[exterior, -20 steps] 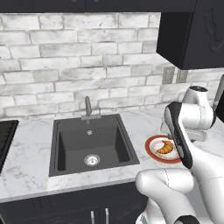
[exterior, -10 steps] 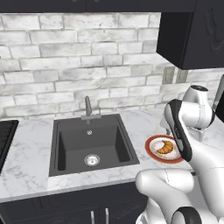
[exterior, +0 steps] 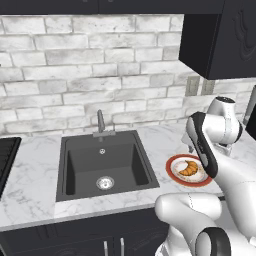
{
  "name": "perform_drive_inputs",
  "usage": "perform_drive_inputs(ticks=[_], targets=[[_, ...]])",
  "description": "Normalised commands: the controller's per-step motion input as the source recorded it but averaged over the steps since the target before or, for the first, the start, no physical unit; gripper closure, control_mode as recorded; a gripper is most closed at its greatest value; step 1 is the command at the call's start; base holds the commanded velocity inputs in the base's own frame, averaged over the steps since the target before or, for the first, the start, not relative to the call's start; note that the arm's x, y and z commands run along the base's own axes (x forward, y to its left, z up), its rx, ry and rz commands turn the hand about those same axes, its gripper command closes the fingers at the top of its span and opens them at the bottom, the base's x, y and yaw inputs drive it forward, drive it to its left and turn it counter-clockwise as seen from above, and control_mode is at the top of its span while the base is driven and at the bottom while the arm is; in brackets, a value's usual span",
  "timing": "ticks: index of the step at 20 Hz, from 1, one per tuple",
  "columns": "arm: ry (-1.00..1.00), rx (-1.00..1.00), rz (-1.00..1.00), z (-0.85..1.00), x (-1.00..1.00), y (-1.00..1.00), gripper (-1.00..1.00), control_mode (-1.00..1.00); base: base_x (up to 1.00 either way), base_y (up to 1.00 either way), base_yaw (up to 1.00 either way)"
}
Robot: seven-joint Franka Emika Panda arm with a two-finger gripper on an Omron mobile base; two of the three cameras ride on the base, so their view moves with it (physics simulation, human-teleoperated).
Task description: Pick the croissant and place it on the pan. Then turn on the stove to warm the croissant.
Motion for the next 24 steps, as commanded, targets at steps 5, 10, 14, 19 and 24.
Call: perform_drive_inputs(ticks=[5,10,14,19,24], targets=[[0.00,0.00,0.00,-0.23,0.09,-0.02,-1.00,-1.00,0.00,0.00,0.00],[0.00,0.00,0.00,-0.26,0.06,-0.07,-1.00,-1.00,0.00,0.00,0.00],[0.00,0.00,0.00,-0.21,0.09,-0.13,-1.00,-1.00,0.00,0.00,0.00],[0.00,0.00,0.00,-0.17,0.10,-0.08,-1.00,-1.00,0.00,0.00,0.00],[0.00,0.00,0.00,-0.14,0.18,0.00,-1.00,-1.00,0.00,0.00,0.00]])
